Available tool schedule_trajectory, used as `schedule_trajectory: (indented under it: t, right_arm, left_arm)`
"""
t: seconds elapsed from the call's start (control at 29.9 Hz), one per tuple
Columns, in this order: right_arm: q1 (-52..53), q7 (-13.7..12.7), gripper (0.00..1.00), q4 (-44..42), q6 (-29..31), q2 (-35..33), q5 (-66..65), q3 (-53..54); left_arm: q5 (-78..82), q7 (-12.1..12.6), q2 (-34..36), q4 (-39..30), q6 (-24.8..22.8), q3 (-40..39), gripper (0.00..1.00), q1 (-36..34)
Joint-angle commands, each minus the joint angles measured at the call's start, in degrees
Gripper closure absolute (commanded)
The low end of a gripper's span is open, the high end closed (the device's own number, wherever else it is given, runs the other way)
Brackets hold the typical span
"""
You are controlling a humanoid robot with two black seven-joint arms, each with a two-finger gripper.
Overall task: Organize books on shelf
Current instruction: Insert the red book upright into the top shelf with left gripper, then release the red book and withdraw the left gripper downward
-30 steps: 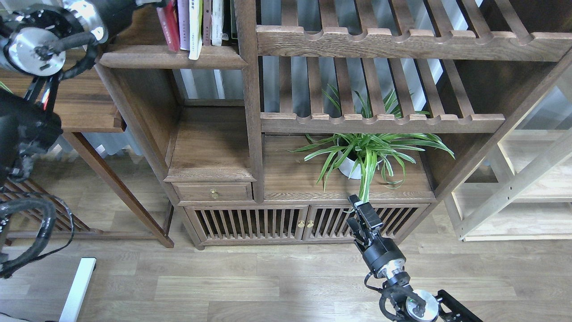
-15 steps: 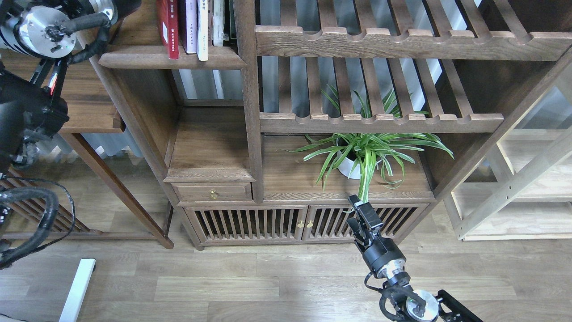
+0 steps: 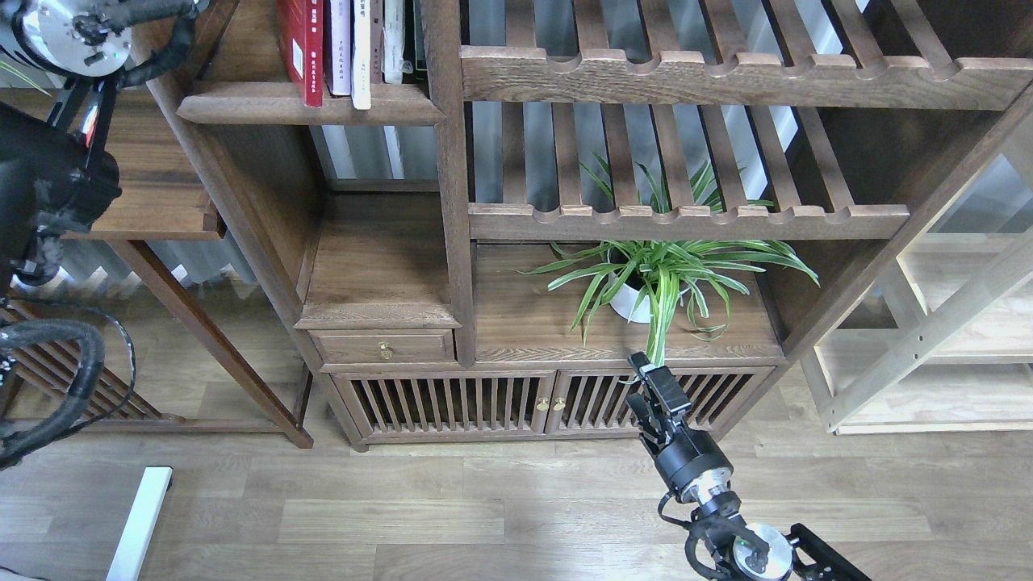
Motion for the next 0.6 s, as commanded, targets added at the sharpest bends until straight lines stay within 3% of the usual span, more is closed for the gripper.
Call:
schedule_trajectory:
  t: [0.0,0.3,0.57]
  right_arm:
    - [0.0,0.0,0.01,0.0,0.0,0.0,0.0,0.0]
    - [0.0,0.0,0.01,0.1,0.0,0.0,0.0,-0.1]
    - [0.0,0.0,0.01,0.2,0.0,0.0,0.0,-0.2]
  left_arm:
    - [0.0,0.0,0.2,-1.9,0.7,-0.3,0.33,-0.2]
    - [-0.1,0.0,4.8,-8.4,3.1,-0.6,0.30,1.6]
    - [-0.4,0.0,9.7,-20.2,3.4,-3.6,0.28,10.7]
